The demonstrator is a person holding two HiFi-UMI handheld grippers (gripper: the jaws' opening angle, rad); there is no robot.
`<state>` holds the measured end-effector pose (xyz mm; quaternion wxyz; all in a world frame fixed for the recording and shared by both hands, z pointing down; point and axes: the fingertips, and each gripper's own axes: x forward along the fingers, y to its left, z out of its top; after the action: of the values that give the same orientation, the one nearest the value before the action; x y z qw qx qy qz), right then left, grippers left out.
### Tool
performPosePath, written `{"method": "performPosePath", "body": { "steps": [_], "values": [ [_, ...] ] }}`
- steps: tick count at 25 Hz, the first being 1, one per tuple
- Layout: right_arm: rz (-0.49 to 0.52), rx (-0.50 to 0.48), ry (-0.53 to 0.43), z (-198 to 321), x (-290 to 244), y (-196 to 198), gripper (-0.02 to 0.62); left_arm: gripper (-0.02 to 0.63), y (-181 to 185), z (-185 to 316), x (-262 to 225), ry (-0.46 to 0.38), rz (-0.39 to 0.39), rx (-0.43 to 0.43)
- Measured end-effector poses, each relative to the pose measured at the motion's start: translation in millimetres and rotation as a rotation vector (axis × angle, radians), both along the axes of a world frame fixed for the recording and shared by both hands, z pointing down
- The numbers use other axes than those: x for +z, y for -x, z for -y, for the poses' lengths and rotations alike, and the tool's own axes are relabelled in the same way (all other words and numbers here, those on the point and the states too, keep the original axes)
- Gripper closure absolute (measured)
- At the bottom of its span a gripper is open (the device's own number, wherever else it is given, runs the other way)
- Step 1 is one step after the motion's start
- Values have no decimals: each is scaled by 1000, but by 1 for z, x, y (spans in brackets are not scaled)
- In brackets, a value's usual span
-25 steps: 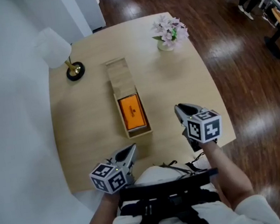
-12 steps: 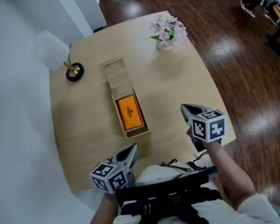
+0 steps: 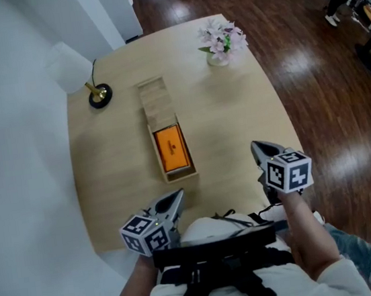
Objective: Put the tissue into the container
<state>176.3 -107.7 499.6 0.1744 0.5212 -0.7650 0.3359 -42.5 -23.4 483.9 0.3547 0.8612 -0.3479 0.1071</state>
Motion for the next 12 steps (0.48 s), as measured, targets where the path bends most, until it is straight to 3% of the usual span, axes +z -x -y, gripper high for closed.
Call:
{"method": "performPosePath", "body": {
  "steps": [12],
  "values": [
    [-6, 23, -10, -11, -2, -14, 592, 604, -7, 2, -8, -20, -3, 21]
  ]
}}
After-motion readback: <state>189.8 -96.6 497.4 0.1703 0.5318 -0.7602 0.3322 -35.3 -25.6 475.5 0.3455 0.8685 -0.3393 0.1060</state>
